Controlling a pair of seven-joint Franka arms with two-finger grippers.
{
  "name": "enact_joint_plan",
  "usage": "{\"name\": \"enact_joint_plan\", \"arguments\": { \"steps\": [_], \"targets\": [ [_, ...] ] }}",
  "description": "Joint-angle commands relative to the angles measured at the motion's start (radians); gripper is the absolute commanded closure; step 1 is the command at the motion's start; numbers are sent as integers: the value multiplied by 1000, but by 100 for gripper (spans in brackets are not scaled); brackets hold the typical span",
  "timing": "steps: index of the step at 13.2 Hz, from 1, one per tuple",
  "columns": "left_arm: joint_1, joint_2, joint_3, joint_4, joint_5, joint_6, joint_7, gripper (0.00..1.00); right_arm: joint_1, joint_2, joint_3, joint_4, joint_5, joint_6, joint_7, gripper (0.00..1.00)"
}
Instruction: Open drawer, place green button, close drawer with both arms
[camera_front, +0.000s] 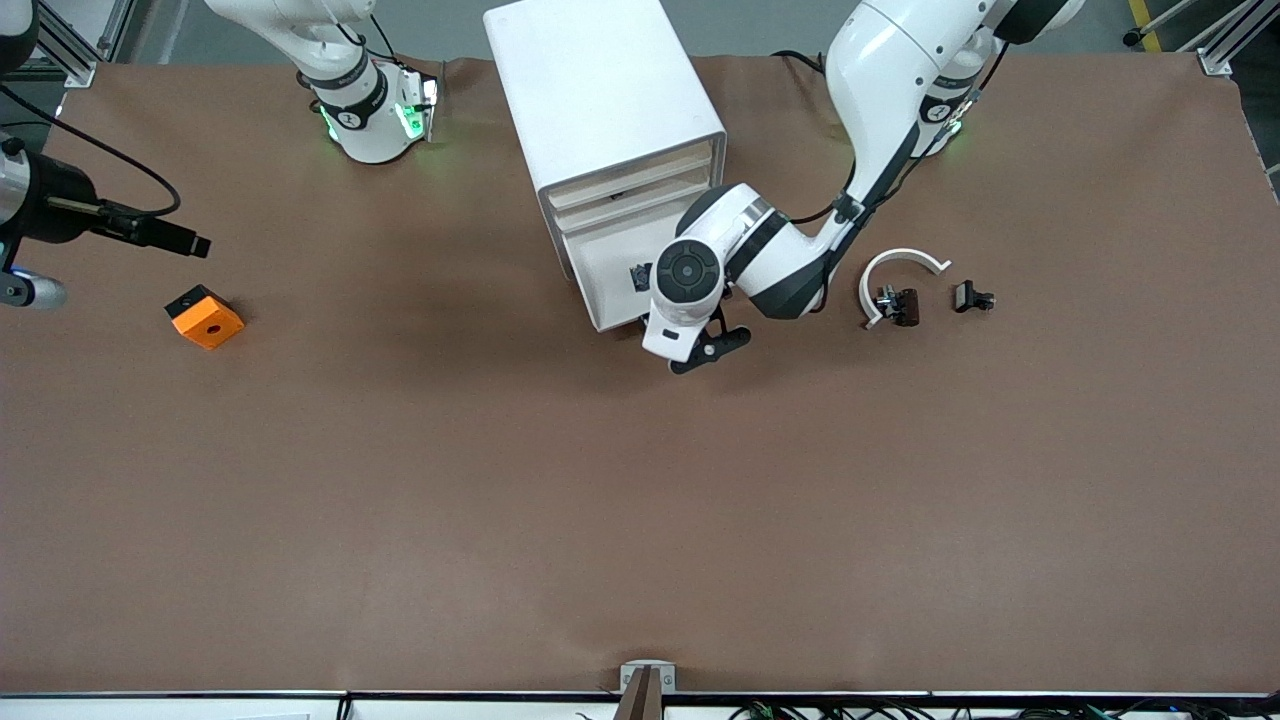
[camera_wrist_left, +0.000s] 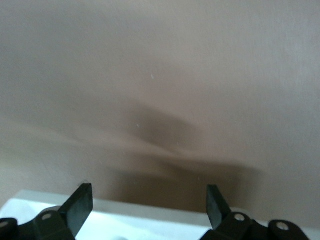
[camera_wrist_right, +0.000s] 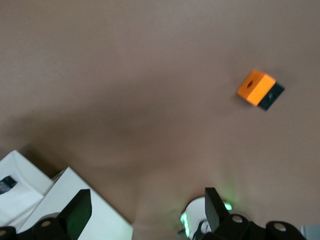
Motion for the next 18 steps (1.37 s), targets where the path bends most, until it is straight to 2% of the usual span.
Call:
{"name": "enact_joint_plan", "arguments": {
  "steps": [1, 4, 7, 9, 11, 15, 18],
  "targets": [
    [14, -6, -46, -35, -18, 23, 27, 0, -58, -184, 22, -262, -16, 195, -160, 0],
    [25, -5, -83, -69, -25, 28, 27, 0, -98, -199, 20, -271, -16, 211, -208, 0],
    [23, -6, -118, -89, -81, 28, 27, 0, -137, -193, 20, -181, -19, 185, -230, 0],
    [25, -8, -144, -95, -90, 28, 27, 0, -128, -173, 31, -120, -38, 180, -222, 0],
    [21, -6, -159, -95, -139, 28, 25, 0, -80, -170, 43, -80, -97, 182, -220, 0],
    [12, -9, -184, -109, -203, 28, 10, 0, -31, -160, 43, -57, -98, 182, -219, 0],
    [23, -8, -180, -104, -206, 25, 8, 0, -26, -133, 45, -38, -98, 182, -217, 0]
  ]
}}
